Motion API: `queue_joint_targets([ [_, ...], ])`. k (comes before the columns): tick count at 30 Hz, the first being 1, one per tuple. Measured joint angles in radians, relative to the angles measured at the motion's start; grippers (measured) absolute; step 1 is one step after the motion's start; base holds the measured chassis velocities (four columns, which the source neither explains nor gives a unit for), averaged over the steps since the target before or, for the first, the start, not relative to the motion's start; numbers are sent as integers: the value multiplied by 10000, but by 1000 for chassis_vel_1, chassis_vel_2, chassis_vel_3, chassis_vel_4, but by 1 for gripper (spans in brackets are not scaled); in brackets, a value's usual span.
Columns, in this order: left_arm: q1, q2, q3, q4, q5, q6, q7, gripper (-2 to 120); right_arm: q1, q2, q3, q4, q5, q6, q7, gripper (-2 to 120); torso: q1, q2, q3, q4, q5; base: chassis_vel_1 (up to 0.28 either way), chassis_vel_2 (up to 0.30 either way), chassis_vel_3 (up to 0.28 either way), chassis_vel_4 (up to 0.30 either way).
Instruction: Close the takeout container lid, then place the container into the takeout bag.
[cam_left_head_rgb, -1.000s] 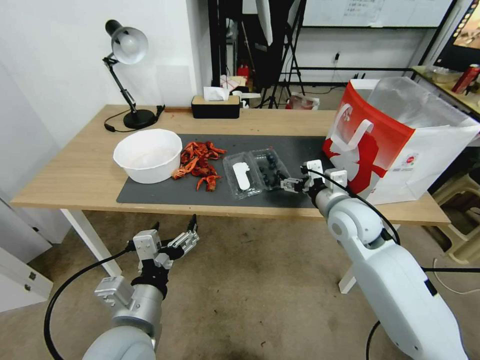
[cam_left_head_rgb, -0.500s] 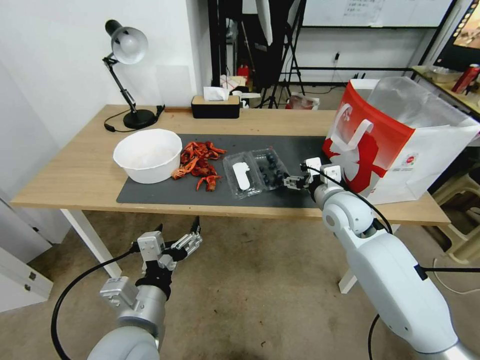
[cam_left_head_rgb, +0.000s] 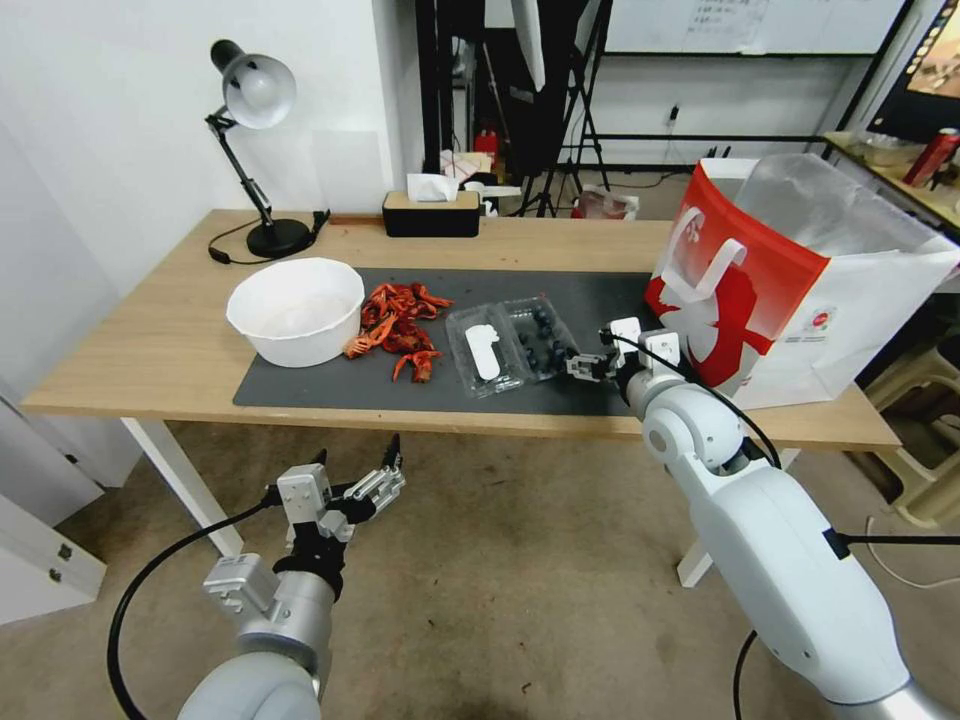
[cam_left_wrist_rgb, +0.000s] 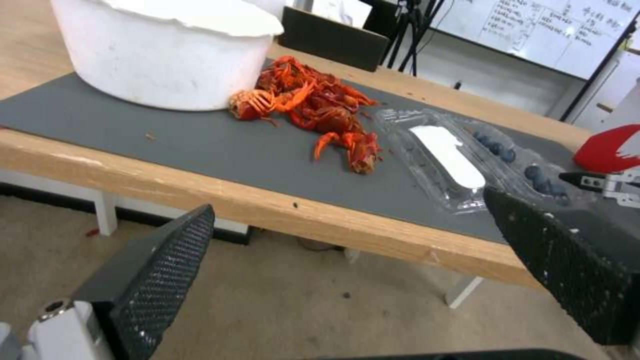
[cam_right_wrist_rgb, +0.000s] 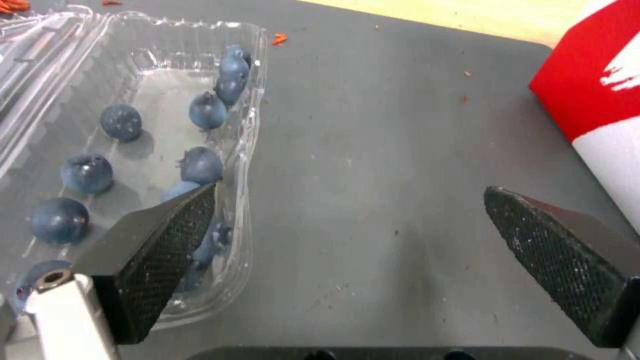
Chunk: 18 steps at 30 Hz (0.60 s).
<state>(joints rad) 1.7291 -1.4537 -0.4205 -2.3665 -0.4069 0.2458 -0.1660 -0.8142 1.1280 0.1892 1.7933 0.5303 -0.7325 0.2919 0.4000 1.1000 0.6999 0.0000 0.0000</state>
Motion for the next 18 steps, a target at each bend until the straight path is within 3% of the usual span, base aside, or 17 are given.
queue_joint_targets([
  [18,-9,137,3,4,-37,-81,43,100,-342,21,201,164,-20,10,159,100,0,1,0,1,0,0,0,0,0],
])
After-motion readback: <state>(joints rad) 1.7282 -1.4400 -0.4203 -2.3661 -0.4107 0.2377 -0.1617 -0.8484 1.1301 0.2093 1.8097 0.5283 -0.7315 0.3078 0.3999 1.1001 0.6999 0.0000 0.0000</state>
